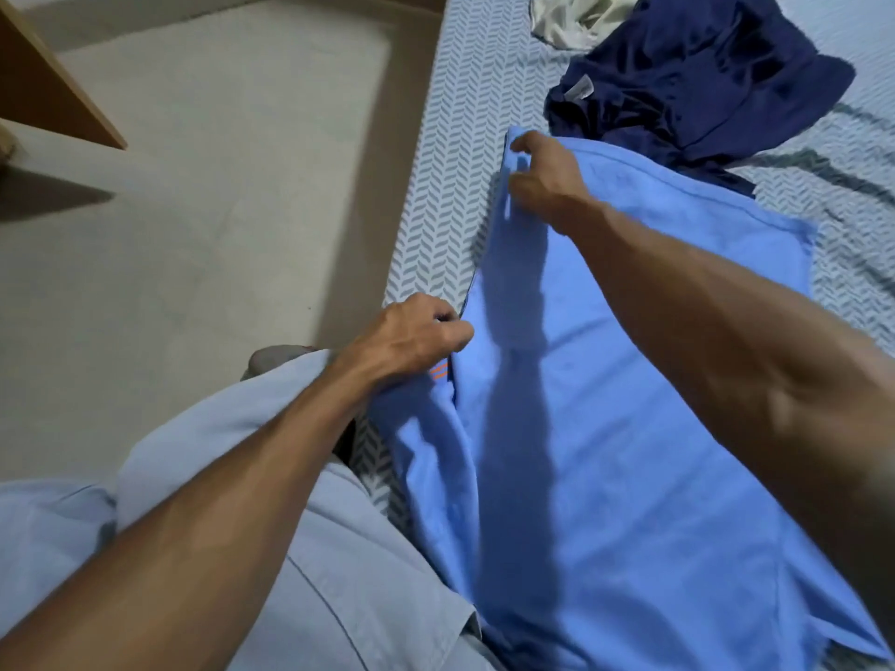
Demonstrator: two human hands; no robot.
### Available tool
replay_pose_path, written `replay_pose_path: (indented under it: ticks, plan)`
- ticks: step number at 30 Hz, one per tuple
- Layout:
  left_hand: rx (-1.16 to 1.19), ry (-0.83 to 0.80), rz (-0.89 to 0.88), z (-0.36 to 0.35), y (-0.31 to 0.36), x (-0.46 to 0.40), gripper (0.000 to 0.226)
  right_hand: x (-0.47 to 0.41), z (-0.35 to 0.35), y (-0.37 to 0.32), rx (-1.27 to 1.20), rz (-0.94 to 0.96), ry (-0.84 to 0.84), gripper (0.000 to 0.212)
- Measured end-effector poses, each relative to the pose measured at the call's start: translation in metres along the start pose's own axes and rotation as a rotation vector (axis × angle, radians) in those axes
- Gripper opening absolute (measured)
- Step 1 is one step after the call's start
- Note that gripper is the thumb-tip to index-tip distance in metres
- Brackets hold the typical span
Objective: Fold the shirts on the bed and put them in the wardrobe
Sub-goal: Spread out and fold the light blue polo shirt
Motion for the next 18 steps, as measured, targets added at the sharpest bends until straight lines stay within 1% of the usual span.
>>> replay_pose_path:
  ticks: [1,2,4,5,8,10,12,13,16,18]
  plan:
    - [0.025,-0.037,0.008,-0.002,-0.002,-0.002,0.043,-0.011,0.001,-0.001,0.014,-0.011,-0.006,0.052]
    - [0.02,-0.073,0.026,-0.004,-0.004,-0.003,0.05,-0.022,0.005,-0.001,0.031,-0.022,0.009,0.052]
    - [-0.051,-0.145,0.067,-0.01,-0.01,-0.005,0.066,-0.042,0.008,0.003,0.063,-0.054,0.039,0.051]
    - [-0.088,-0.19,0.067,-0.015,-0.011,-0.004,0.066,-0.049,0.007,0.008,0.074,-0.076,0.038,0.051]
    - [-0.218,-0.327,0.068,-0.028,-0.015,-0.009,0.044,-0.068,0.017,0.02,0.052,-0.123,0.069,0.036]
    - [-0.299,-0.39,0.084,-0.033,-0.018,-0.012,0.039,-0.074,0.026,0.026,0.0,-0.107,0.142,0.034]
    - [-0.328,-0.395,0.101,-0.034,-0.018,-0.013,0.038,-0.071,0.037,0.029,-0.062,-0.077,0.254,0.033]
    - [-0.326,-0.376,0.112,-0.032,-0.017,-0.013,0.037,-0.069,0.038,0.031,-0.086,-0.08,0.282,0.033]
    - [-0.282,-0.271,0.128,-0.022,-0.016,-0.01,0.039,-0.059,0.031,0.032,-0.115,-0.112,0.242,0.035]
    - [-0.221,-0.204,0.111,-0.014,-0.015,-0.002,0.043,-0.056,0.021,0.03,-0.144,-0.096,0.196,0.049]
Point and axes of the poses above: each hand's wrist, its own x-axis away from the middle knuckle, its own z-axis out of the back of the hand, y = z × x, the point moved 10 cm from there along -x, towards the middle knuckle, and after that the axes turned 10 degrees about -y, right-handed, at the moved point
